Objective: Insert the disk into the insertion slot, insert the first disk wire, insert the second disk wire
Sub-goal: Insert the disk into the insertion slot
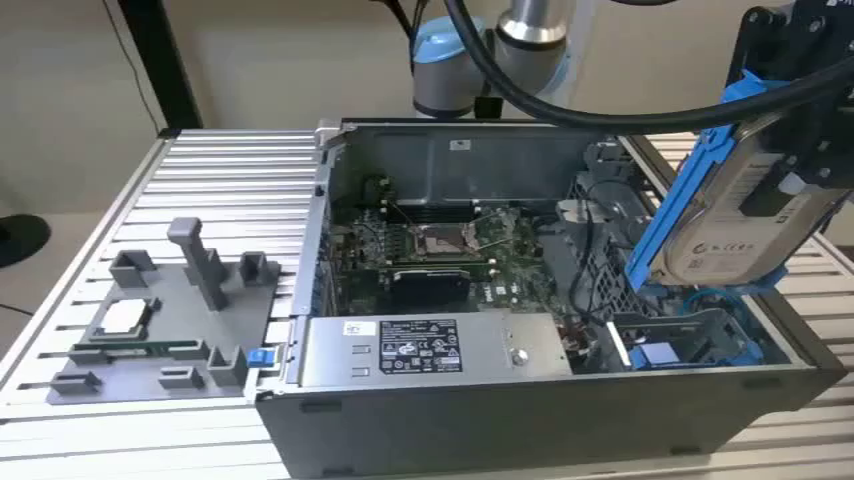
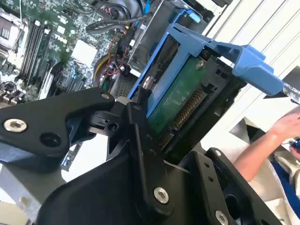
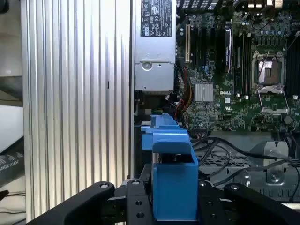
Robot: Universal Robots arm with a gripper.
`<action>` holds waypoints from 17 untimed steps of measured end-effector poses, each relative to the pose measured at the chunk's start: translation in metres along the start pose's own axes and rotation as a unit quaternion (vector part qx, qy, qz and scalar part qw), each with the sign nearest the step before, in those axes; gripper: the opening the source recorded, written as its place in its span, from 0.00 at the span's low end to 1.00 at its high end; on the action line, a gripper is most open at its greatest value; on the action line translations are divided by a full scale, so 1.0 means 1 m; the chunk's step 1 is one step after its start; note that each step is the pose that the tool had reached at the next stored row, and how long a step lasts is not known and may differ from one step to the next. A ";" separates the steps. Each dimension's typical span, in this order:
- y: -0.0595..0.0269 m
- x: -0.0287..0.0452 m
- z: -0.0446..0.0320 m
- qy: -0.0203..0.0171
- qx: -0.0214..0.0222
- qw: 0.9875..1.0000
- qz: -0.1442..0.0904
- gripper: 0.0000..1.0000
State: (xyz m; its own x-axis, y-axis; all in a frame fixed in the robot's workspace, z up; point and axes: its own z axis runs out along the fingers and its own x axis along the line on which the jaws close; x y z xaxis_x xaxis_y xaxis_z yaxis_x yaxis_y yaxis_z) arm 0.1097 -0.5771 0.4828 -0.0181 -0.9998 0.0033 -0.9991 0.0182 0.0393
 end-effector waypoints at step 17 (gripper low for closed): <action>-0.0016 0.0006 0.0068 0.000 0.001 1.000 0.000 0.00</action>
State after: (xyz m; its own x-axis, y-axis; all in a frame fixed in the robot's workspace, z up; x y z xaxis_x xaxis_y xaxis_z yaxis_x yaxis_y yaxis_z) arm 0.1110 -0.5777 0.4759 -0.0181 -0.9998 0.0032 -0.9991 0.0182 0.0374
